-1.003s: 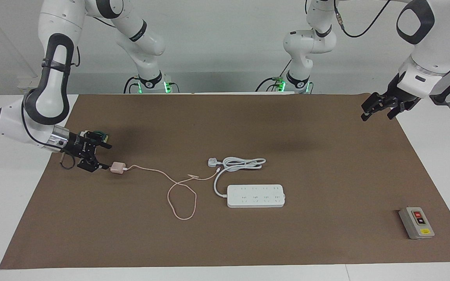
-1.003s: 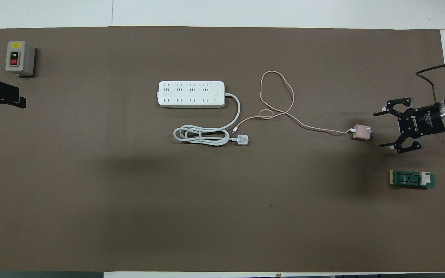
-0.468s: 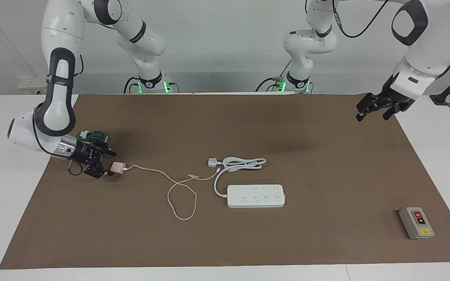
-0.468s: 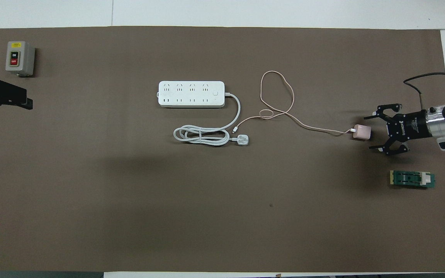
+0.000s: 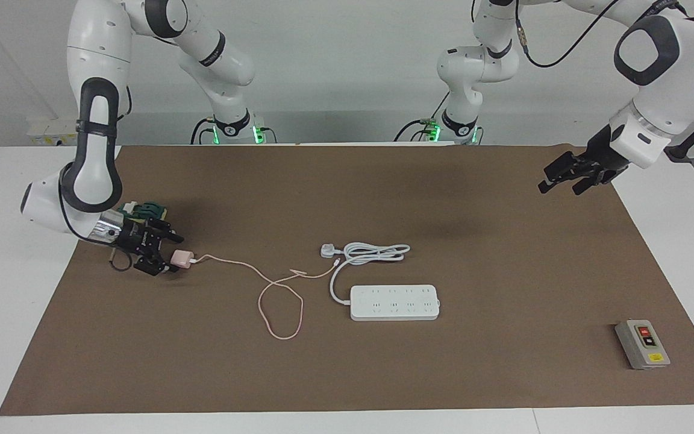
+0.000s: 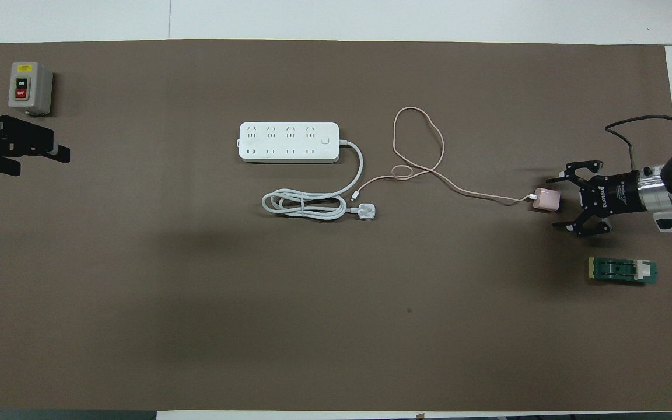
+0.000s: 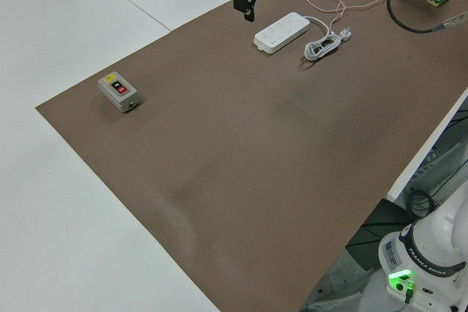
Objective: Plug charger into power strip
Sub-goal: 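Lower the right gripper over the pink charger and close on it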
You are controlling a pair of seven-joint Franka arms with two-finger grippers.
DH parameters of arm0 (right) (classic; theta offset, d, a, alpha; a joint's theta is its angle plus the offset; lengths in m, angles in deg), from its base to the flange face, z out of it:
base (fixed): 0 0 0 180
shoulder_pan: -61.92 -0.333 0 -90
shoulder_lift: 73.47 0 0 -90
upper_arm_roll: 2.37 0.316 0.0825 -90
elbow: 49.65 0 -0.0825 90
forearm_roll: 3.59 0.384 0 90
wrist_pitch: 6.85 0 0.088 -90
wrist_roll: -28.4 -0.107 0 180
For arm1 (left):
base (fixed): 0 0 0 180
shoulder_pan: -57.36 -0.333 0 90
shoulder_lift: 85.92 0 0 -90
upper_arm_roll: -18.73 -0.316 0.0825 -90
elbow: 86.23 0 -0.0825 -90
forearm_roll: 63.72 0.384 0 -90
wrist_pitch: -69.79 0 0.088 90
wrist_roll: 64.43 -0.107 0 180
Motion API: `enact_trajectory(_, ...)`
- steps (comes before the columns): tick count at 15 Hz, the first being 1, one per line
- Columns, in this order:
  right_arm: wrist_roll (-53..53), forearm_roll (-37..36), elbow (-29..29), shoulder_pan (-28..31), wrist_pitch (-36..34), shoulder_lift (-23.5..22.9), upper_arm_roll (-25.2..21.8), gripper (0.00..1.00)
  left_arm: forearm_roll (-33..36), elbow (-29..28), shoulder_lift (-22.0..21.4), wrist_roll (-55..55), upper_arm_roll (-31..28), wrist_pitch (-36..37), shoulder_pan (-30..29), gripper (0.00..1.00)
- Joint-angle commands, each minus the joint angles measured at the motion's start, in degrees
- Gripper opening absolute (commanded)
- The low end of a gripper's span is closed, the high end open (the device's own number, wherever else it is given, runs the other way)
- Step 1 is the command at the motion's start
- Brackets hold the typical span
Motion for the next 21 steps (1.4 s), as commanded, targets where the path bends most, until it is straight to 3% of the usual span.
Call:
enact_trajectory(1, 2.0, 1.6, 2.5, 0.2, 2.8, 0.9, 0.5, 0.87, -5.7, 0.3, 1.7, -1.3, 0.1, 1.5, -2.6, 1.0)
enact_trajectory(5, 2.6, 1.6, 3.6, 0.1, 4.8, 1.0, 0.5, 0.85, -9.8, 0.2, 3.4, -10.2, 0.1, 1.5, -4.8, 1.0)
enact_trajectory(6, 3.0, 1.6, 3.7, 0.1, 5.1, 1.0, 0.5, 0.79, -10.0, 0.1, 3.5, -12.0, 0.1, 1.5, -4.9, 1.0)
enact_trajectory(13, 3.9, 1.6, 5.1, -1.6, 8.2, 1.0, 0.5, 0.0, -22.8, -0.5, 6.7, -13.5, 0.0, 3.4, -7.0, 1.0)
enact_trajectory(18, 2.5, 1.5, 4.4, -3.5, 7.2, 1.0, 0.4, 0.0, -34.9, -3.5, 8.5, -14.3, 0.1, 4.7, -9.3, 1.0)
enact_trajectory(21, -0.6, 0.6, -0.2, -4.8, 1.8, 1.0, 0.4, 0.0, -41.9, -3.4, 10.6, -14.4, 0.1, 6.1, -9.4, 1.0)
